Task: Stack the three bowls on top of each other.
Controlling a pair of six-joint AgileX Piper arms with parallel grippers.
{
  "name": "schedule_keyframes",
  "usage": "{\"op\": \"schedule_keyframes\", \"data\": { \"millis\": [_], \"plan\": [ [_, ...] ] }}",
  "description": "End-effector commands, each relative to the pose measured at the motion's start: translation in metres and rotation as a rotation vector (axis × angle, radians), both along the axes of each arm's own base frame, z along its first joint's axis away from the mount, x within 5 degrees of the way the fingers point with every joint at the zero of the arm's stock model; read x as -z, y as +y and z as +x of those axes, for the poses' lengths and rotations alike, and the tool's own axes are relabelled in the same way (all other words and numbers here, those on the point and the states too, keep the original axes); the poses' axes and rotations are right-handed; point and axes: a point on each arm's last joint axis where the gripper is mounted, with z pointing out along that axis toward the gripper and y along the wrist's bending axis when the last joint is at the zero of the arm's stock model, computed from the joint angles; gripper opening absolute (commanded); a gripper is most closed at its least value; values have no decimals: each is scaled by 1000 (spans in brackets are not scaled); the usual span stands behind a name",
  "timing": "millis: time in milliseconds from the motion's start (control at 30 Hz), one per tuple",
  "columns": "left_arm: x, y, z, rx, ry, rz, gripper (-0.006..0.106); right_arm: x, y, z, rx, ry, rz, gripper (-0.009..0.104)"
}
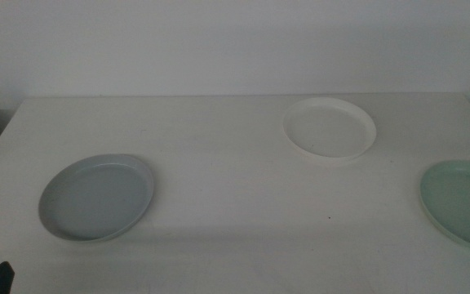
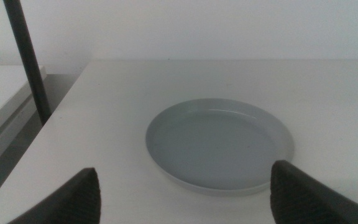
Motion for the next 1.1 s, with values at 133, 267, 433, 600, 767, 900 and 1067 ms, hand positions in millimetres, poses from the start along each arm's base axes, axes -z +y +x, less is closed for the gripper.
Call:
{"op": "schedule_keyframes", "data": {
  "millis": [133,267,433,600,767,900,1067],
  "plan": [
    [-9,-1,0,10,-82,-15,105,15,-23,18,34,-91,-6,84],
    [-9,-1,0,10,-82,-15,105,32,-28,31,40,-113,9,73],
    [-9,-1,0,10,-82,-15,105,53,-31,45,59,-138,38,61],
    [-9,-1,0,10,-82,-15,105,67,-34,50,47,-142,35,51],
    [-9,-1,0,10,-82,-15,105,78,-34,53,59,-129,59,33],
    [-9,-1,0,10,-82,-15,105,74,-32,51,57,-116,69,2],
    [-9,-1,0,10,-82,-15,105,46,-13,49,10,-132,68,-1]
  ]
}}
